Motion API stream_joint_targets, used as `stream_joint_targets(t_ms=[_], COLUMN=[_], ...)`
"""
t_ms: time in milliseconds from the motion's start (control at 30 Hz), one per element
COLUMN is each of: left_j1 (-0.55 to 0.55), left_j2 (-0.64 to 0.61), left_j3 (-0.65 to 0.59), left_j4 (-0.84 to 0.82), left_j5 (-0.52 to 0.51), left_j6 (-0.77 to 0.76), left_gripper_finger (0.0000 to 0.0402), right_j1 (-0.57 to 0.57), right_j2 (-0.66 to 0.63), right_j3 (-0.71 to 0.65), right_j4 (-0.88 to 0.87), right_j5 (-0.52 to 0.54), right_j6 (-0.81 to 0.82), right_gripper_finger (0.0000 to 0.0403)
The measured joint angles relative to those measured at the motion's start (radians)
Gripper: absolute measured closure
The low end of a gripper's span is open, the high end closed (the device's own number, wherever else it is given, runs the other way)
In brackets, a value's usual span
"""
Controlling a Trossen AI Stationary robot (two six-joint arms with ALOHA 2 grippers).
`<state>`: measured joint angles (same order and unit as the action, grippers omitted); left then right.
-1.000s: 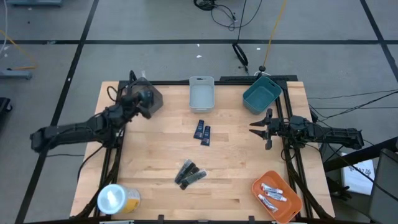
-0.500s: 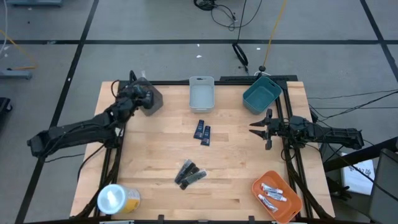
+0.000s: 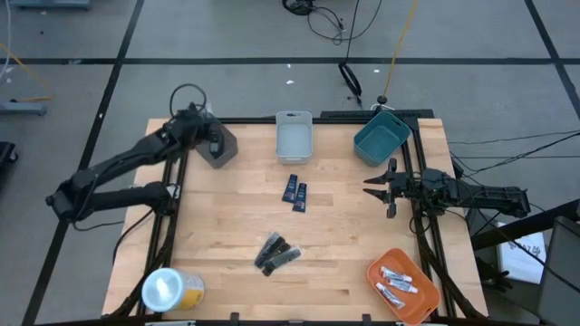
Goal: Pick & Place Travel size toiletries
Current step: Put the gray deodorant into the black bin
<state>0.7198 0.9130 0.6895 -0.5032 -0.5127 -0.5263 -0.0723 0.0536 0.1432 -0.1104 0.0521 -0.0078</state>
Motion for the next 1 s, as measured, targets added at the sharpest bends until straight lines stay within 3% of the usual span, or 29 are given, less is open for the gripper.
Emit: stream_joint_targets(t_ms=[267,500,1000], left_j1=[0.106,0.131,0.131], left_j2=[0.192,0.325,0.426], left_j3=[0.055,0.055,0.055], left_j4=[-0.043,-0.042,-0.049], left_j5=[0.039,0.052,-0.012], left_j6=[-0.012,-0.029,-0.092], left_gripper_finger=[0.0205,0.0205,0.0201], right_j1=[0.000,0.000,0.000], right_j2=[0.000,0.000,0.000], right_j3=[0.000,0.000,0.000], right_j4=[0.000,0.000,0.001], right_j5=[0.000,0.000,-0.001], right_j6=[0.003,0.003,0.004], right_gripper_finger=[0.0289,0.0289,0.0289])
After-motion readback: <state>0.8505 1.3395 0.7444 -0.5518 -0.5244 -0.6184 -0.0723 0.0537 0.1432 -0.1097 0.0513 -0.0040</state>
